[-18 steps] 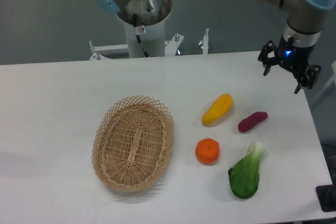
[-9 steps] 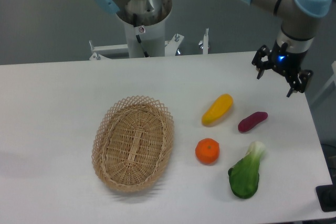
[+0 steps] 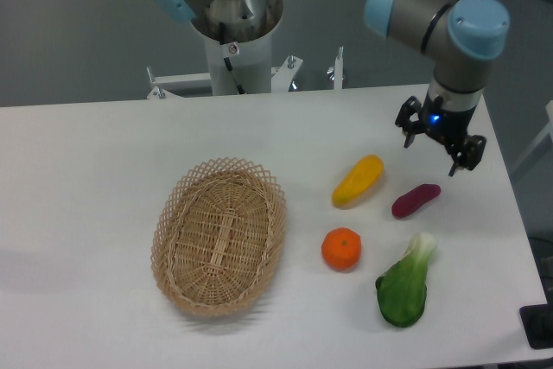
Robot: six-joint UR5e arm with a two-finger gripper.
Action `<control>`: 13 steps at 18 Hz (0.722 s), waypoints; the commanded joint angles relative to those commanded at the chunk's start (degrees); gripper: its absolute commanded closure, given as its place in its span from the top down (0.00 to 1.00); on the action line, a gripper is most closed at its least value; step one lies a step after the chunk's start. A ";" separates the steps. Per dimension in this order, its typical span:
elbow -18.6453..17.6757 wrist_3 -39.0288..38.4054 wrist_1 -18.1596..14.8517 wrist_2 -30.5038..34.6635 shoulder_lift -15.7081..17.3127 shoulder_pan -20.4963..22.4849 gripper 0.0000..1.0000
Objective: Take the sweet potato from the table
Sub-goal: 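Move the open gripper over the purple sweet potato and lower it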
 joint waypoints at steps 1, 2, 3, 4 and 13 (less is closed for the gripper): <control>-0.09 0.00 0.09 0.61 -0.35 -0.09 1.00; 0.00 -0.17 0.18 0.97 -1.23 -0.26 1.00; 0.26 -0.70 0.09 1.32 -1.76 -0.35 1.00; 0.35 -0.96 0.18 1.58 -2.02 -0.35 1.00; 1.14 2.90 5.89 5.81 -6.68 -1.67 1.00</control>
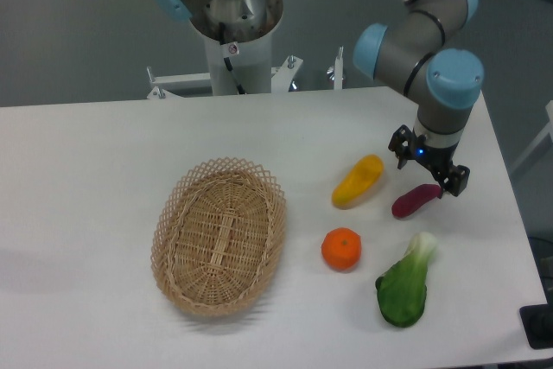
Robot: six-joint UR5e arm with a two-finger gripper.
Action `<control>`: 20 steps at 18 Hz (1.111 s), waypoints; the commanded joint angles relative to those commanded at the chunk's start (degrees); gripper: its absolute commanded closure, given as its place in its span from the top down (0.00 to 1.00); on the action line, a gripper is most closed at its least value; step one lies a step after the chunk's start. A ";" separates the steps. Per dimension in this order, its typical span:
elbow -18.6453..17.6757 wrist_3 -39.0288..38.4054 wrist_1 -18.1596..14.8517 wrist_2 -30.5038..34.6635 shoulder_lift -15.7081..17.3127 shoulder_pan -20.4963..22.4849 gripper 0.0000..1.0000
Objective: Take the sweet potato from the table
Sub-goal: 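Move the open gripper over the purple sweet potato and lower it, then close the gripper fingers around the purple sweet potato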
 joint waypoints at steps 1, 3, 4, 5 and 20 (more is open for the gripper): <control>-0.17 0.09 0.35 0.00 -0.09 0.00 1.00; -0.44 0.00 1.40 0.09 -0.70 0.00 1.00; -0.53 0.00 1.49 0.09 -0.70 -0.09 1.00; -0.62 -0.09 1.58 0.00 -0.79 -0.09 1.00; -3.25 -1.14 6.50 0.00 -2.29 -0.09 0.88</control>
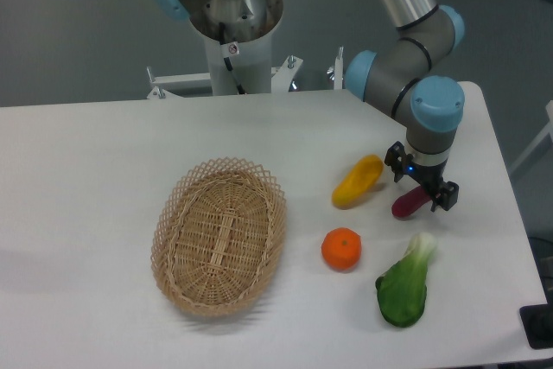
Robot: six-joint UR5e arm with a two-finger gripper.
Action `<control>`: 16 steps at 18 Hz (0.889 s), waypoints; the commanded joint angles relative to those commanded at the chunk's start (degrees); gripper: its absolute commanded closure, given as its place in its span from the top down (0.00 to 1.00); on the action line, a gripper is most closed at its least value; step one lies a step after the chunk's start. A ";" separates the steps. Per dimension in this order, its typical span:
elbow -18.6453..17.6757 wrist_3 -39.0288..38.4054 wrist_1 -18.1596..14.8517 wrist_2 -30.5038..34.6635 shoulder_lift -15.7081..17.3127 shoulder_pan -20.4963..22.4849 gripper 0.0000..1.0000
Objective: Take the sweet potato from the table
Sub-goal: 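Close the gripper fingers around the purple sweet potato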
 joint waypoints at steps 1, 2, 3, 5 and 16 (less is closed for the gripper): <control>-0.09 0.00 0.00 0.00 0.09 0.00 0.76; 0.00 0.09 -0.09 0.00 0.09 0.00 0.69; 0.00 0.09 0.00 0.00 0.09 0.00 0.64; 0.00 0.26 -0.09 0.09 0.09 0.00 0.58; 0.35 0.26 -0.18 0.00 0.79 0.00 0.38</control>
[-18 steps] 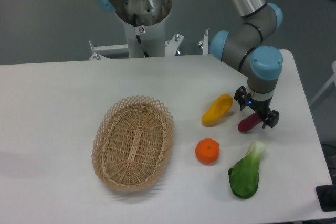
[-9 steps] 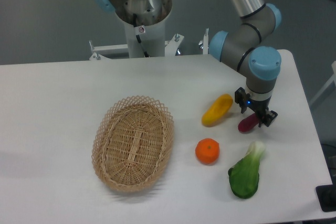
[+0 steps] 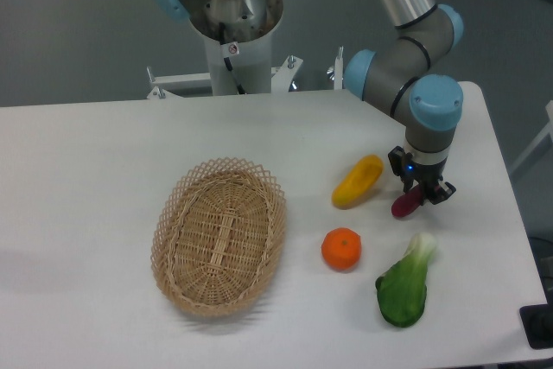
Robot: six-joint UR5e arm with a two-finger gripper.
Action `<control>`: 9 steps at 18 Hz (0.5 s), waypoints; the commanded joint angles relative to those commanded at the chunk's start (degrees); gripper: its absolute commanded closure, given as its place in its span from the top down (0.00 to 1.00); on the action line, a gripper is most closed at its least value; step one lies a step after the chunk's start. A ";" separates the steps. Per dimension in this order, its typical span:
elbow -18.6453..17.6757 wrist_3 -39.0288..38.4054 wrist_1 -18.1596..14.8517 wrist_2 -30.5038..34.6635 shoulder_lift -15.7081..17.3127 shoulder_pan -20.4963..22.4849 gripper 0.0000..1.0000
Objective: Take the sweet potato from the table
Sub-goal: 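Close the gripper fingers around the purple sweet potato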
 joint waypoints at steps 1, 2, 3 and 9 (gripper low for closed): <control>0.09 -0.18 0.00 0.00 0.09 0.00 0.37; 0.26 -0.27 0.00 0.00 0.09 0.00 0.36; 0.17 -0.27 0.00 0.00 0.09 0.00 0.36; 0.35 -0.27 0.00 0.00 0.26 0.00 0.31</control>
